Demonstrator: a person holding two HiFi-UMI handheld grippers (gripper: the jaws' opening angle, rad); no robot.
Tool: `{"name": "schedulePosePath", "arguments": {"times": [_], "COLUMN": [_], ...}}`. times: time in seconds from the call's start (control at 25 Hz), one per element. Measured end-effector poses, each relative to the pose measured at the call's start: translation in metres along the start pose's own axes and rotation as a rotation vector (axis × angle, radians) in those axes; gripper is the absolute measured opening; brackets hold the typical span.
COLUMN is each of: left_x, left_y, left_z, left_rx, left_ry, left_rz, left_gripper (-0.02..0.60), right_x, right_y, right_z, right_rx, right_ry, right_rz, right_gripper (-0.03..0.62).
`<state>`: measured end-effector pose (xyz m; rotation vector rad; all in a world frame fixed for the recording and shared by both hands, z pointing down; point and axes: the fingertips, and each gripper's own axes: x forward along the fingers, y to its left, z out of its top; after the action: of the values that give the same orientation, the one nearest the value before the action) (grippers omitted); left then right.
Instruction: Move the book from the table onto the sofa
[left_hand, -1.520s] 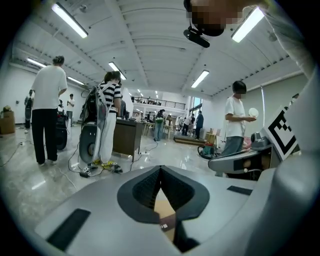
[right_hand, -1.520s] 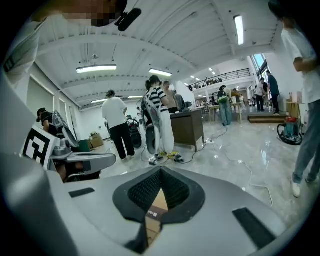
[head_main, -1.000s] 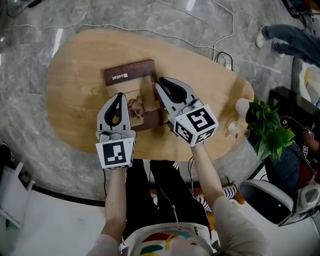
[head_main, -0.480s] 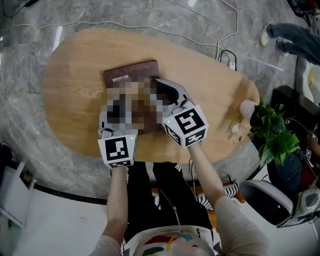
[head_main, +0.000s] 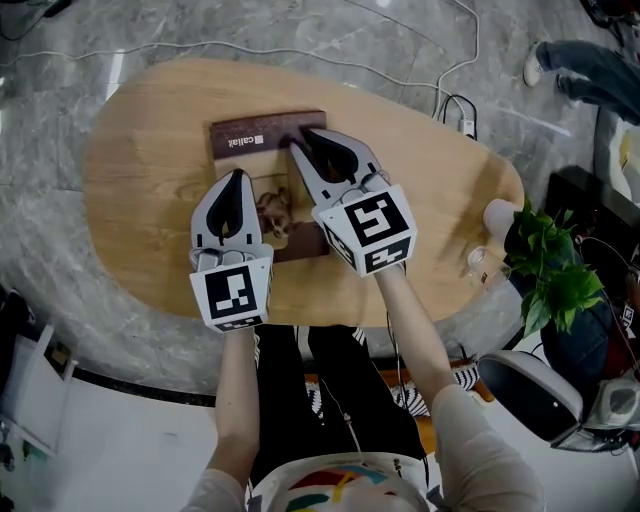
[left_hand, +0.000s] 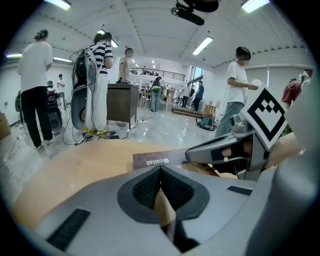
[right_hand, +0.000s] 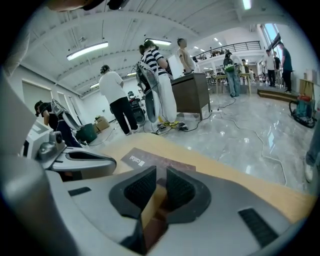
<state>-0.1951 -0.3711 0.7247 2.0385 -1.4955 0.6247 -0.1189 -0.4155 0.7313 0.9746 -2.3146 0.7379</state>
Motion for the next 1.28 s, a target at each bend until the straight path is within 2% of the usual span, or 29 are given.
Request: {"name": "schedulePosePath", "arguments": {"times": [0.28,0.68,0.84,0.96,1.04,1.08,1.16,1.28], "left_x": [-0.014,-0.025,-0.023,-0.022,-0.019,-0.019,-0.018,-0.016], "left_y": [0.015,0.036,0.037,0.037,0.039,0.039,0.038,0.034], "left_z": [0.036,0.043,0.043,0.044,0.045,0.046,0.047,0.049], "left_rx": [-0.044,-0.056,-0.055,-0.053,-0.052,-0.054,-0.062,-0.051], "left_ry": [-0.096,-0.122,-0.131,-0.133,-0.140,-0.143,-0.147,-0.147], "left_rz": [0.040,0.093,0.094,0.092,0.091,0.091,0.090,0.079], "left_gripper": [0.008,0.006,0.008,0.006,0.008,0.008,0.006,0.008], "right_x": [0.015,0.052,0.056,0.033,0.019,0.018,0.025,0.038], "right_y": [-0.012,-0.053,-0.059,-0.066,-0.084,-0.096,-0.119,-0.133], "right_z": [0.017,0.063,0.080,0.115,0.138,0.143,0.140,0.132], "right_rx": [-0.093,-0.135,-0.136,-0.117,-0.026,0.054,0.249,0.446], "right_ry": [0.027,-0.014,-0.041,-0.170,-0.247,-0.251,-0.198,-0.118], "right_rz": [-0.076,-0.154,-0.130,-0.072,0.011,0.074,0.232,0.461], "right_gripper": [0.051,0.051,0.052,0.052,0.054,0.080,0.240,0.265]}}
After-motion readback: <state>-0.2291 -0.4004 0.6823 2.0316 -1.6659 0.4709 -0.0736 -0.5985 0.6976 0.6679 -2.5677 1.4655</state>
